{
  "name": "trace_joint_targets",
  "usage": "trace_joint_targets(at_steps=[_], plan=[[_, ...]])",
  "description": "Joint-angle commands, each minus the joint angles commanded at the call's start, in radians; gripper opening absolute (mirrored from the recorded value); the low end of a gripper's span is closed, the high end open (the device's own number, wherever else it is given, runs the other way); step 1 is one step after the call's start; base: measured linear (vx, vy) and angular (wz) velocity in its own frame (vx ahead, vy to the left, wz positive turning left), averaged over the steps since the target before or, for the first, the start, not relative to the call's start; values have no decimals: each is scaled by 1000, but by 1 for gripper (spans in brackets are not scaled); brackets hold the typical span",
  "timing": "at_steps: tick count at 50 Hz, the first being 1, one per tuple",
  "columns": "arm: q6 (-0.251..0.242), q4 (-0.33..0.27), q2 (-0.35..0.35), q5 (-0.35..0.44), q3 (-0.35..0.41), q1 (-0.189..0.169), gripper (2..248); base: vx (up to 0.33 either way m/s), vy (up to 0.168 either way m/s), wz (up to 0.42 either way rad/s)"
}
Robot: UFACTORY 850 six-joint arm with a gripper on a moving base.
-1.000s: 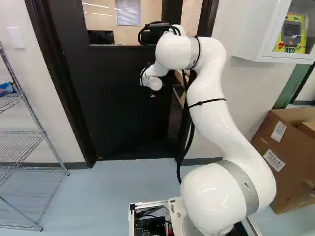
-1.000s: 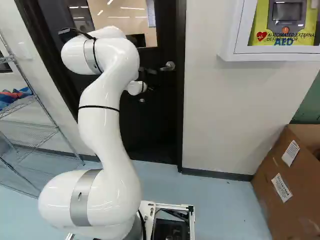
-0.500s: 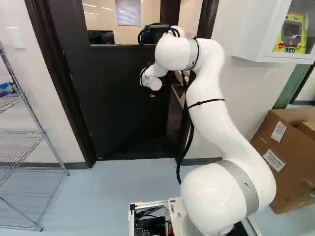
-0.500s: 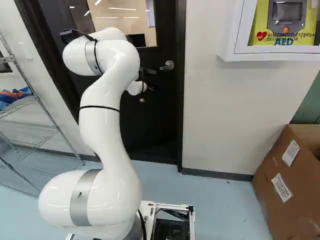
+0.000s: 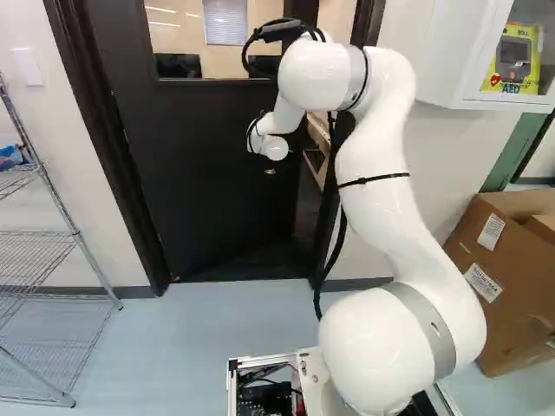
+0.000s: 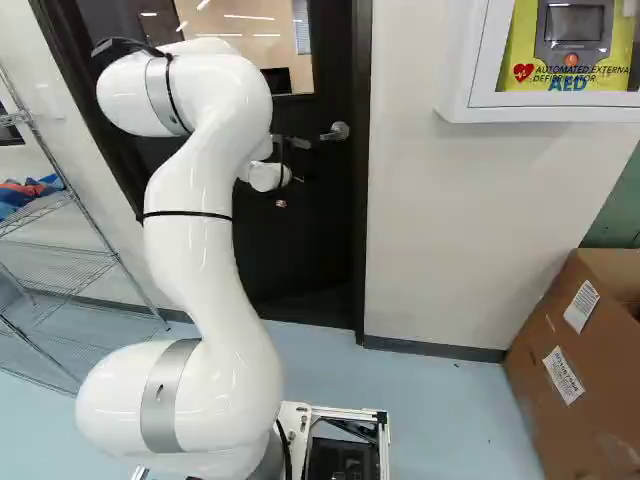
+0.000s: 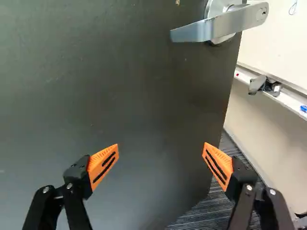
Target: Open the door and move inside
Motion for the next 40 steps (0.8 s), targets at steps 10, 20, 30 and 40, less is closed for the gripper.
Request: trace_joint_targets(at_steps=[10, 20, 30, 40], plan=[[0, -20, 47, 0, 64, 3, 247, 0, 0, 0], [0, -45, 94, 0, 128, 0, 247, 0, 0, 0], [0, -81, 142, 0, 190, -5, 247, 0, 0, 0], [0, -119, 189, 0, 251, -10, 247, 0, 0, 0]])
